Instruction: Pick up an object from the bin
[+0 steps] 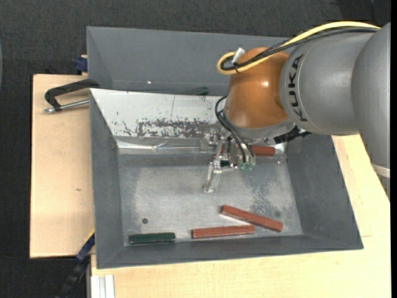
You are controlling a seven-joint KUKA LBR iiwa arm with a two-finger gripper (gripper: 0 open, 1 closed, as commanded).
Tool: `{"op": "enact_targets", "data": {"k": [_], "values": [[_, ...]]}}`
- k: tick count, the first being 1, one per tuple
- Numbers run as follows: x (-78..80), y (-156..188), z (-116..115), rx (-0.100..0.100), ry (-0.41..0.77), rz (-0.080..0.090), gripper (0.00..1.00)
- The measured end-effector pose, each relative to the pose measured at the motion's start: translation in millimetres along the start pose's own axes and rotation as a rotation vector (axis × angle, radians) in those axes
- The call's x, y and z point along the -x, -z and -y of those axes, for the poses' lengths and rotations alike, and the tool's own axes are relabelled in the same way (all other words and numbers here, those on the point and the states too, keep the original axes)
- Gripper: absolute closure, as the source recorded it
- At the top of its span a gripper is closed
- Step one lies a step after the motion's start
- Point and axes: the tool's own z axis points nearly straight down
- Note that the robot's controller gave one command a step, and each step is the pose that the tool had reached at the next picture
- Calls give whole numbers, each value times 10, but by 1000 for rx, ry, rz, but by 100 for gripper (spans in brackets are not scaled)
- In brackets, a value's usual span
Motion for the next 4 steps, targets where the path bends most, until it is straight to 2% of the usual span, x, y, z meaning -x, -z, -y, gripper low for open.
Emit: {"op": "enact_targets", "data": {"k": [1, 2, 3, 4], "values": [[11, -282, 587, -3, 82, -4, 0], [-60, -393, 1071, -6, 164, -5, 0], [-159, -367, 1112, -2, 126, -3, 0], [-5, -296, 1111, -3, 129, -1, 0]]}}
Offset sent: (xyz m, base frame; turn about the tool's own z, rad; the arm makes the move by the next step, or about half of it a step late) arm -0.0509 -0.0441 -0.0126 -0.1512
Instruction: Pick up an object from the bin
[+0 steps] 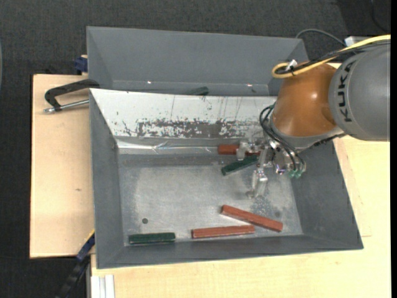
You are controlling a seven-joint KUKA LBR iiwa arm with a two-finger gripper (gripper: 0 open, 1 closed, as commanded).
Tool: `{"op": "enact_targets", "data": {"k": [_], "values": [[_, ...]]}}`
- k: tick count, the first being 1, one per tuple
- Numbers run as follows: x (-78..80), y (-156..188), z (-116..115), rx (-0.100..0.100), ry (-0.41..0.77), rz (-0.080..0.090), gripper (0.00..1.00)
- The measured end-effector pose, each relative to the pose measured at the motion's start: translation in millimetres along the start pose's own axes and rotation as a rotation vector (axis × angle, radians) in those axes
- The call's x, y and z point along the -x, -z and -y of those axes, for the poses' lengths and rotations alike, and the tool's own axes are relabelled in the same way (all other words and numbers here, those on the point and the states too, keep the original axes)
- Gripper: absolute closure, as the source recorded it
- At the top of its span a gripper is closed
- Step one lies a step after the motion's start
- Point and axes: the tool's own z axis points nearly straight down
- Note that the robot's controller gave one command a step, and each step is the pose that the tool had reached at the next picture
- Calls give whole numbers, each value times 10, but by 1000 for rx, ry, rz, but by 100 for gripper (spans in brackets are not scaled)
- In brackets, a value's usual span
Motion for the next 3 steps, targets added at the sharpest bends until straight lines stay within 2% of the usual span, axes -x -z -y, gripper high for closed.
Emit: {"op": "enact_targets", "data": {"k": [1, 2, 3], "values": [[112, 11, 30, 0, 54, 2, 0], [237, -195, -46, 1, -134, 3, 100], [236, -195, -46, 1, -134, 3, 100]]}}
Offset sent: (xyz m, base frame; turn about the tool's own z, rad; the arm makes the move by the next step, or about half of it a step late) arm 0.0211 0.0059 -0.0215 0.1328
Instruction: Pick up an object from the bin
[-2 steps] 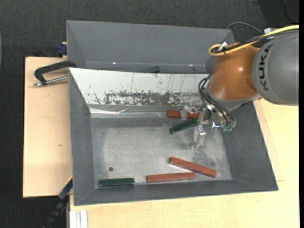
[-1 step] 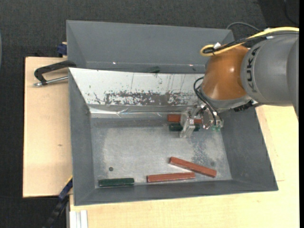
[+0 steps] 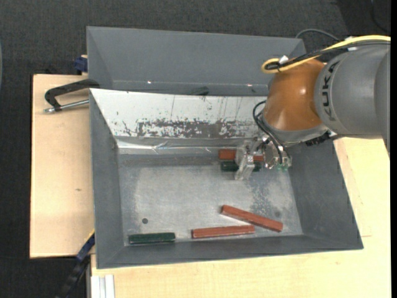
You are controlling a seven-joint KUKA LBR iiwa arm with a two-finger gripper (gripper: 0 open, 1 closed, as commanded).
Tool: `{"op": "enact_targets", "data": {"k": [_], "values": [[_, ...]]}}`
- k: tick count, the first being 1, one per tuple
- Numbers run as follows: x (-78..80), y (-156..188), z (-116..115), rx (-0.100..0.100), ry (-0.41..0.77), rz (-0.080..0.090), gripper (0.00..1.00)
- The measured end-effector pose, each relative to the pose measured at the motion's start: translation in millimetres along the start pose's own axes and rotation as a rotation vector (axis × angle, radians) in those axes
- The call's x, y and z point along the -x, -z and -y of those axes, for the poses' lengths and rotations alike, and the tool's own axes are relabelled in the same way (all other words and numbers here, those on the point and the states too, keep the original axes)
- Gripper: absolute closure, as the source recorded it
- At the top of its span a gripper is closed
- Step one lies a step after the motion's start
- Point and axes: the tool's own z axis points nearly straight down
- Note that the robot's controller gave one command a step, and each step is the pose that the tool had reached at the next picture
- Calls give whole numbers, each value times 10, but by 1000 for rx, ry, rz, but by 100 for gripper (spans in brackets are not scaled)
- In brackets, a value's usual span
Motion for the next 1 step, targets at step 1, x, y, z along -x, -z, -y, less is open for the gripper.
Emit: {"op": "enact_targets", "data": {"k": [1], "values": [[-201, 1414, -110, 0, 46, -2, 100]]}}
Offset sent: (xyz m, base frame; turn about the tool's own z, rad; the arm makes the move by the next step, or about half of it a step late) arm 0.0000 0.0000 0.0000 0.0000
